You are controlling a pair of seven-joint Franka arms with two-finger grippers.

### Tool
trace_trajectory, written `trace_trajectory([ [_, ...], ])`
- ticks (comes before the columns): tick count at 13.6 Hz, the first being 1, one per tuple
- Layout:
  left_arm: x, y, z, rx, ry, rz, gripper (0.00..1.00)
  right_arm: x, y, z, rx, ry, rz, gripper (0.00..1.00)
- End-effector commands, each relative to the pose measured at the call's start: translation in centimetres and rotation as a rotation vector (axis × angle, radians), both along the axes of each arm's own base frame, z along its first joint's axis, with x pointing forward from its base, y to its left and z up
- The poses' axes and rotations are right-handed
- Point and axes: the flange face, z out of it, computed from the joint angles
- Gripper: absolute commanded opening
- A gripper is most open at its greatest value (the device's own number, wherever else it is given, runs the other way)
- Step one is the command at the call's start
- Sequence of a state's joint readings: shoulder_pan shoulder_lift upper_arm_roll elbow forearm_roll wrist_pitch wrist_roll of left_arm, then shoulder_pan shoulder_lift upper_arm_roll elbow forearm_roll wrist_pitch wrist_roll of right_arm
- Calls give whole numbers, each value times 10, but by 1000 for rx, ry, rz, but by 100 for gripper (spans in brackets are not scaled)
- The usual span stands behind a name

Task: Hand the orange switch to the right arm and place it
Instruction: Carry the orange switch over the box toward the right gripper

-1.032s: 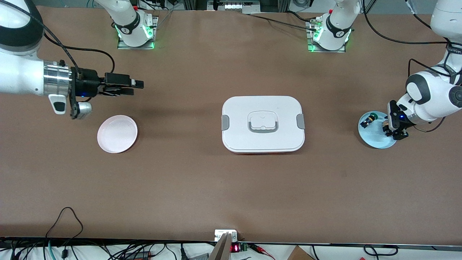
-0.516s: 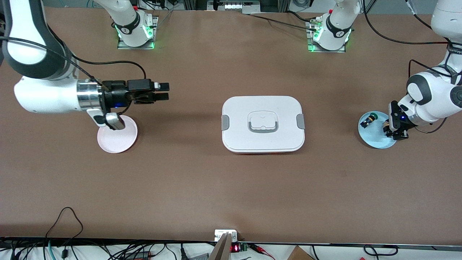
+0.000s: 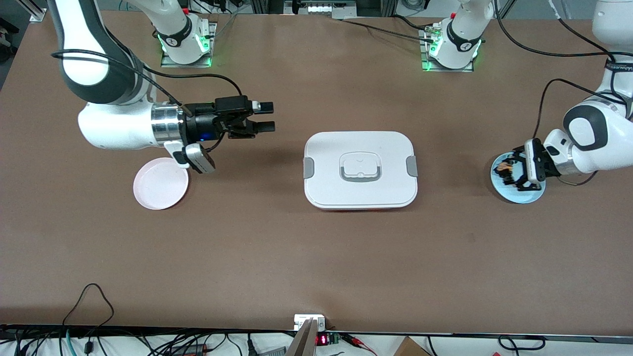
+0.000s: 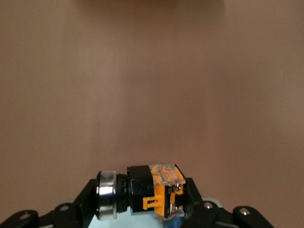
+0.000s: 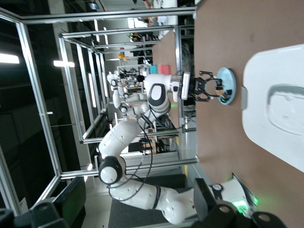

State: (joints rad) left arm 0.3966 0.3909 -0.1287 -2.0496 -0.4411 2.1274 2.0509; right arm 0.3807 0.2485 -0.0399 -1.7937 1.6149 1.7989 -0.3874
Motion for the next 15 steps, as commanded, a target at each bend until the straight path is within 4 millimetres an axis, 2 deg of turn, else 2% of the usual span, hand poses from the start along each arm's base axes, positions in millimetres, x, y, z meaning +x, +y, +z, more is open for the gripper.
trace_trajectory([
  [1,5,-41,13,-182,3,40,0,-2,21,-8,50,-18,-37,100],
  [4,8,-101,22,-439,37,79,0,0,31,-21,37,-8,-66,100],
  [7,11,-169,38,-683,76,93,0,-6,55,-35,97,62,-80,100],
  [10,23,-239,65,-868,58,126,0,-8,62,-42,97,77,-88,100],
  [12,28,-289,88,-959,59,116,0,-11,70,-42,113,92,-108,100],
  [15,32,-360,126,-1107,69,140,0,-11,75,-55,108,106,-108,100],
])
